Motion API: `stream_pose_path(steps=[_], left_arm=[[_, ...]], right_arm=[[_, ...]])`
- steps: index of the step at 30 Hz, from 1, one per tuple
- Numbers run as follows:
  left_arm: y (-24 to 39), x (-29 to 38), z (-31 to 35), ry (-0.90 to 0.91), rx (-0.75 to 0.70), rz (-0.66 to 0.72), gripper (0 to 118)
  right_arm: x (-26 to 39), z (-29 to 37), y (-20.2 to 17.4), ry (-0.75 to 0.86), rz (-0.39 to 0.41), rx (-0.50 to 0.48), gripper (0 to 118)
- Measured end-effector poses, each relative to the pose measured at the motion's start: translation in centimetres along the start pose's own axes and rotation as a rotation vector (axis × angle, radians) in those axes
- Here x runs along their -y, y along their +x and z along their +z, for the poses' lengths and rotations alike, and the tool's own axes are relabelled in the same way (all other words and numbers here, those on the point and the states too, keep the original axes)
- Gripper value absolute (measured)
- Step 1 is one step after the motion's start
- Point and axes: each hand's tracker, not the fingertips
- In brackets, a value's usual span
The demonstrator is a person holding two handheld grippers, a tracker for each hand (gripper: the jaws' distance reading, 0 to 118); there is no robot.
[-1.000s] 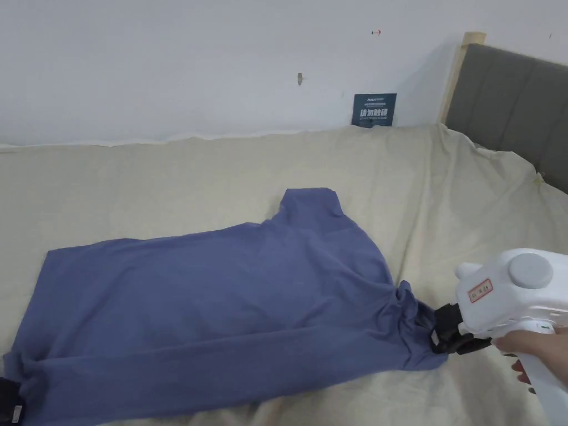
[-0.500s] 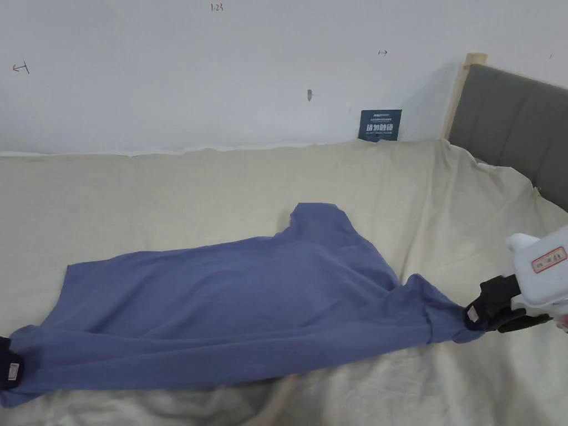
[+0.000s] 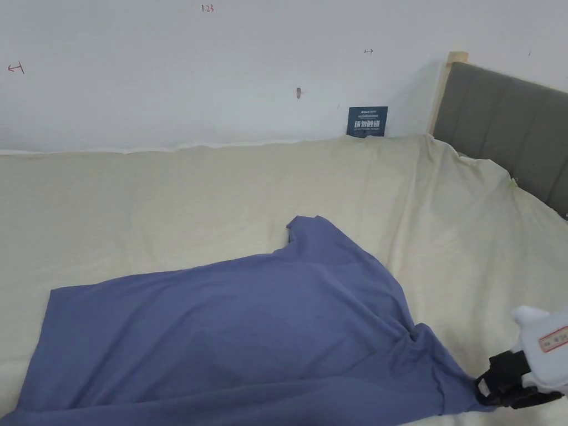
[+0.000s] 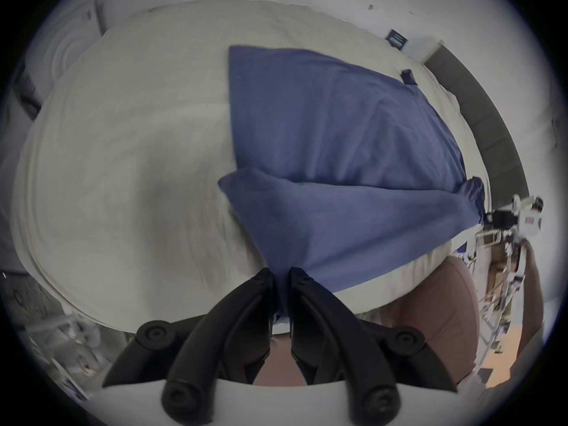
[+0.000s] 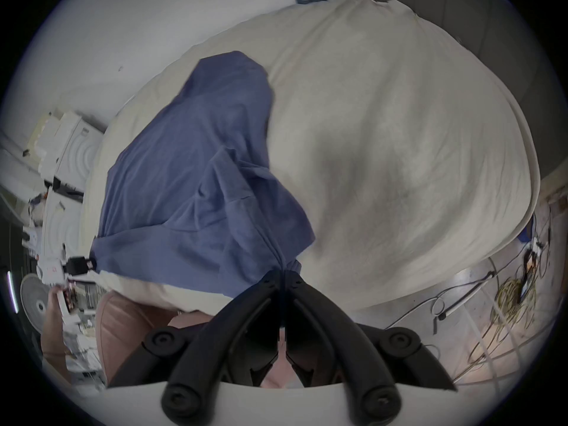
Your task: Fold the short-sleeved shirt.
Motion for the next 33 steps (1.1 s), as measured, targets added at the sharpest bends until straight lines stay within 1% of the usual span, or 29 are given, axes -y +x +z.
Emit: stream_pose_path(steps=[1, 2, 3, 4, 5, 7, 8, 9, 10, 11, 13, 14, 15, 16, 17, 18, 19, 20, 21, 22, 24, 26, 28, 30, 31, 33], left_arm=[[-0.6, 0.3, -0.3, -0.007, 0.015, 0.032, 23], [-1.4, 0.6, -0.6, -0.009, 0.001, 0.060, 52], [-2.0, 1.1, -0.6, -0.010, -0.040, 0.065, 79], [-2.6, 1.4, -0.5, -0.012, -0.091, 0.066, 98], [-3.3, 1.8, -0.3, -0.020, -0.155, 0.048, 106], [-4.6, 2.1, 0.7, -0.014, -0.227, 0.022, 106], [-5.1, 2.2, 1.2, 0.004, -0.265, 0.028, 106], [-5.5, 2.1, 2.0, 0.043, -0.292, 0.043, 106], [-5.6, 1.9, 2.6, 0.071, -0.281, 0.050, 106], [-5.6, 1.6, 3.2, 0.104, -0.243, 0.070, 106], [-4.6, 1.0, 4.6, 0.162, -0.152, 0.103, 106], [-3.6, 0.7, 5.4, 0.196, -0.075, 0.106, 106], [-2.4, 0.5, 6.2, 0.258, -0.006, 0.073, 105], [-1.1, 0.5, 6.9, 0.320, 0.021, 0.042, 104], [0.3, 0.6, 7.7, 0.397, 0.025, -0.002, 100], [1.5, 0.9, 8.2, 0.452, 0.020, -0.028, 92], [2.7, 1.2, 8.6, 0.503, 0.017, -0.054, 77], [3.9, 1.7, 8.8, 0.544, 0.019, -0.074, 38], [4.6, 2.0, 8.6, 0.577, 0.026, -0.075, 0], [5.0, 2.5, 8.2, 0.590, 0.038, -0.074, 0], [6.1, 3.4, 8.1, 0.648, 0.050, -0.114, 0], [6.7, 3.9, 8.0, 0.693, 0.026, -0.129, 0], [6.7, 3.4, 8.9, 0.742, 0.046, -0.105, 0], [5.7, 1.2, 9.5, 0.729, 0.090, -0.084, 0], [5.0, -1.2, 9.8, 0.677, 0.096, -0.060, 0], [3.2, -6.4, 9.7, 0.582, 0.021, 0.031, 0]], right_arm=[[0.2, -0.4, 0.4, 0.011, -0.040, 0.006, 9], [0.3, -0.6, 0.8, 0.017, -0.071, 0.023, 33], [0.3, -0.6, 1.0, 0.020, -0.073, 0.083, 60], [0.2, -0.5, 1.4, 0.014, -0.056, 0.159, 86], [0.1, -0.4, 1.8, -0.008, -0.028, 0.258, 101], [-0.1, 0.5, 2.5, 0.007, 0.005, 0.369, 100], [-0.3, 1.0, 2.8, 0.028, 0.012, 0.401, 100], [-0.5, 1.7, 2.9, 0.061, 0.005, 0.406, 100], [-0.8, 2.2, 2.8, 0.086, -0.012, 0.396, 100], [-1.0, 2.8, 2.4, 0.119, -0.036, 0.366, 100], [-1.2, 3.9, 0.9, 0.194, -0.063, 0.243, 100], [-1.3, 4.5, -0.6, 0.229, -0.065, 0.169, 100], [-1.4, 5.0, -2.3, 0.257, -0.051, 0.098, 99], [-1.2, 5.4, -4.1, 0.281, -0.012, 0.049, 98], [-0.8, 6.0, -6.2, 0.345, 0.036, 0.001, 88], [-0.2, 6.4, -8.0, 0.417, 0.083, -0.054, 72], [0.5, 6.7, -9.7, 0.478, 0.130, -0.110, 48], [1.3, 6.6, -11.7, 0.532, 0.183, -0.130, 9], [1.9, 6.1, -13.2, 0.559, 0.219, -0.139, 1], [2.6, 5.8, -14.4, 0.597, 0.235, -0.156, 0], [4.1, 4.9, -16.5, 0.627, 0.278, -0.225, 0], [5.4, 4.1, -18.1, 0.658, 0.296, -0.230, 0], [6.2, 3.3, -19.3, 0.664, 0.303, -0.233, 0], [6.2, 2.6, -19.9, 0.651, 0.331, -0.249, 0], [6.2, 2.3, -20.3, 0.643, 0.351, -0.251, 0], [5.7, 1.6, -21.0, 0.623, 0.384, -0.226, 0]])
